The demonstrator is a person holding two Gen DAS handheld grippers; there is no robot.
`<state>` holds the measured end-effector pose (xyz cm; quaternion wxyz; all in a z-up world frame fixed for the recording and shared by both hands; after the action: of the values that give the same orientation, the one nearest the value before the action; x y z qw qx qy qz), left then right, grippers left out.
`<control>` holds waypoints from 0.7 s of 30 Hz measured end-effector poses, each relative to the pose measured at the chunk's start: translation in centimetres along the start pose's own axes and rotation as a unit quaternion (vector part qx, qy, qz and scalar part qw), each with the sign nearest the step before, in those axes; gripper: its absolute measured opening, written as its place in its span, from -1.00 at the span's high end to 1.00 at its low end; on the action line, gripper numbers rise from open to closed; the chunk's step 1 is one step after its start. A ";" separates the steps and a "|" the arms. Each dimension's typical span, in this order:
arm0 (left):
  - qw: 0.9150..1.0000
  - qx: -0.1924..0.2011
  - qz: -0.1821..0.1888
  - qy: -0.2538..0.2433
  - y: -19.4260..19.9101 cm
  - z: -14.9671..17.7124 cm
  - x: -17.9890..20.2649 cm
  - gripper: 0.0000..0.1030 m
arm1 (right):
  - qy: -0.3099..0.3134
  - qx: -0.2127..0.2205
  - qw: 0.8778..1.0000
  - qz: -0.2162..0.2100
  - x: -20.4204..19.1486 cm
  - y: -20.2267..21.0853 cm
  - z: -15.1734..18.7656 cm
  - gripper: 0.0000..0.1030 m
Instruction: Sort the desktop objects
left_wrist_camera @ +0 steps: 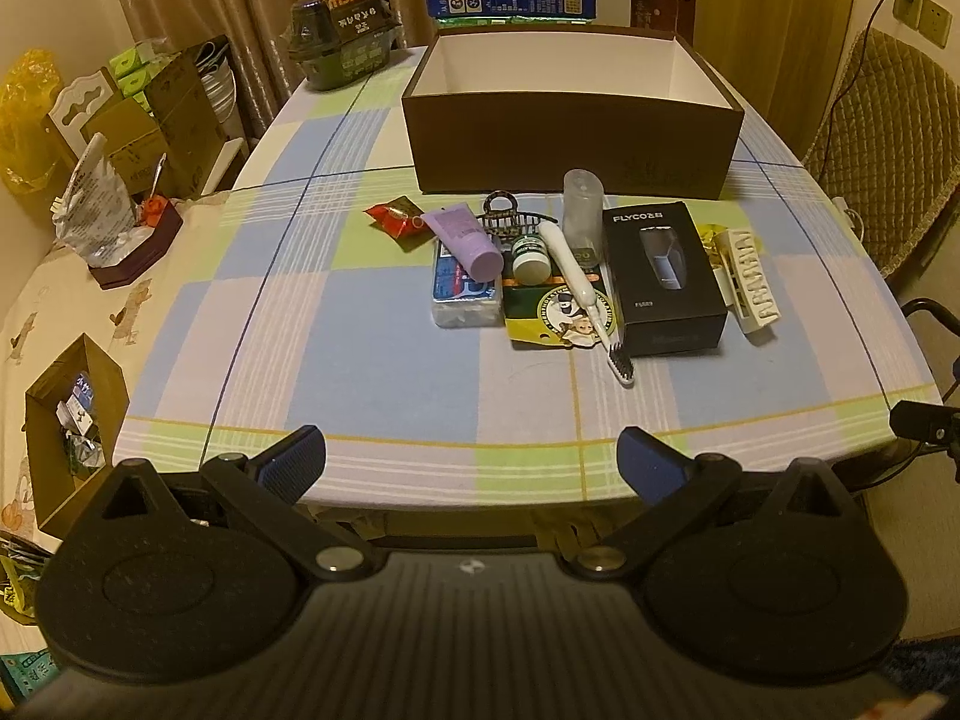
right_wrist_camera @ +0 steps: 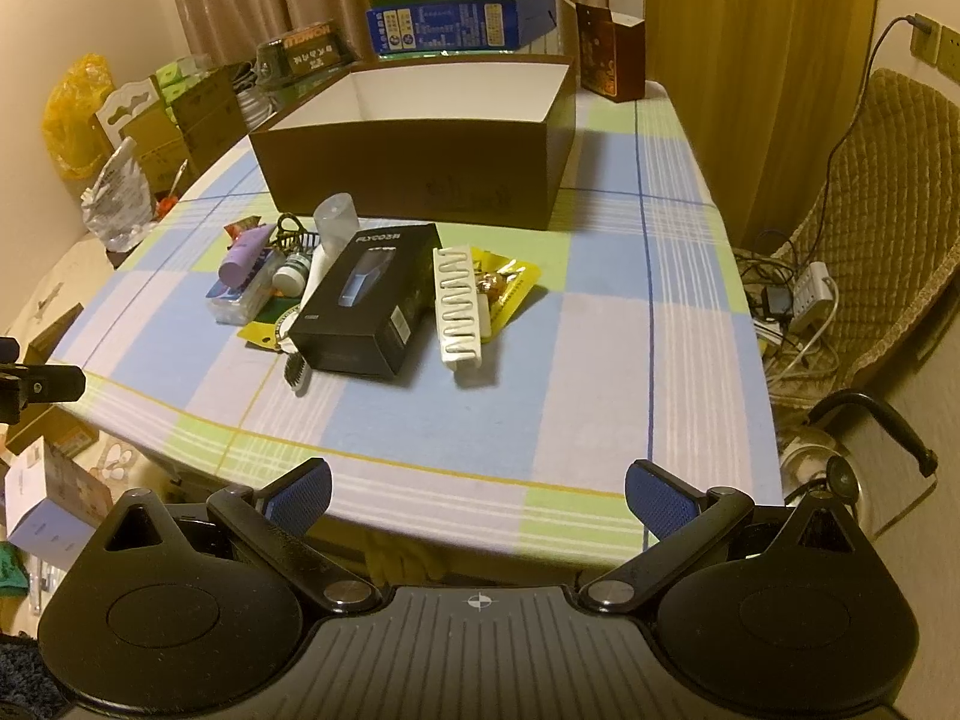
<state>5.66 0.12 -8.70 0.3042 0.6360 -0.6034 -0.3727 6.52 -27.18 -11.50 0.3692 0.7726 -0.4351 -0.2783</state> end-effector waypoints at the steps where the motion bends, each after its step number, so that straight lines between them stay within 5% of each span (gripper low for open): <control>1: 1.000 0.000 0.000 0.000 -0.1 0.0 0.1 -0.98 | 0.000 0.000 1.000 0.000 0.0 0.0 0.0 -0.97; 21: 1.000 -0.003 -0.001 0.005 -0.4 -0.4 0.2 -0.98 | 0.028 -0.007 1.000 -0.003 -0.4 -0.8 -0.7 -0.97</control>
<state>6.19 -0.07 -8.90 0.3089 0.6377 -0.6001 -0.3712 7.26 -26.27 -11.70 0.3862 0.7787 -0.4200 -0.2607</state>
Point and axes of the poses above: each gripper's, at about its wrist camera, not at the fingertips, and y roughly against the way its jaws point, x to its right, z to its underside, the point moved 9 cm from there along -y, roughly the way its jaws point, and after that the axes turned 3 degrees about -x, right-handed, at the moved point
